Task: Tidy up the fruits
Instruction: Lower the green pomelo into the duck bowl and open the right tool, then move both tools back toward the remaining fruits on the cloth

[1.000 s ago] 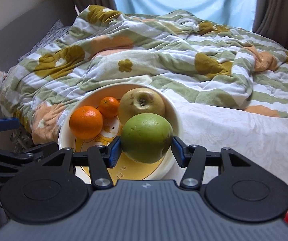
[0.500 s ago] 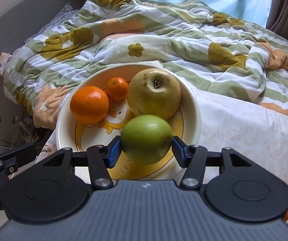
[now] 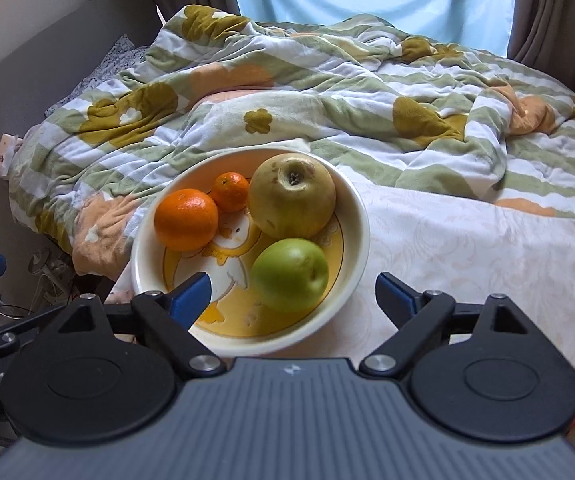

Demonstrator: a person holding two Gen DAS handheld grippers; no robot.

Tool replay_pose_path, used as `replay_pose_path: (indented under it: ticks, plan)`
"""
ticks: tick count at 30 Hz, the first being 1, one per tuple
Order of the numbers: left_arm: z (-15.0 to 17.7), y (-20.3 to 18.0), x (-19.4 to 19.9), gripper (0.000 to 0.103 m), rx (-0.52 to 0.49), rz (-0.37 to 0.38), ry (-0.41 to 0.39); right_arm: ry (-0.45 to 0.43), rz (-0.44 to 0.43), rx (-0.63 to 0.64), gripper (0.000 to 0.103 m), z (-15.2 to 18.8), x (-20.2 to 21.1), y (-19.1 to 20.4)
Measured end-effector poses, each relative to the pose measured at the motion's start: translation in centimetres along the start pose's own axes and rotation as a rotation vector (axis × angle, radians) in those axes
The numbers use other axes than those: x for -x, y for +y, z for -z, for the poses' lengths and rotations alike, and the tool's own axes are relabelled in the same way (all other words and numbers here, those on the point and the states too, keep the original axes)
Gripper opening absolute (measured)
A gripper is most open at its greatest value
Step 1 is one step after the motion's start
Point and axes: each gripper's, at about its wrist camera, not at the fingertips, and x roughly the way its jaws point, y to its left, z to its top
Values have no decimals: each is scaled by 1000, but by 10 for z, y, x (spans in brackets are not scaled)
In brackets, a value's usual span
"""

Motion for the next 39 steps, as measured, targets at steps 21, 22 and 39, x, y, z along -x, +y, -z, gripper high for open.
replay_pose_path:
  ticks: [21, 22, 39]
  plan:
    - [7, -30, 52, 102, -74, 118, -82, -127, 127, -133, 103, 51, 117, -31]
    - [8, -33, 54, 102, -71, 116, -84, -128, 141, -134, 103, 55, 121, -35]
    - [47, -116, 82, 102, 26, -41, -73, -133, 168, -103, 103, 129, 178, -143]
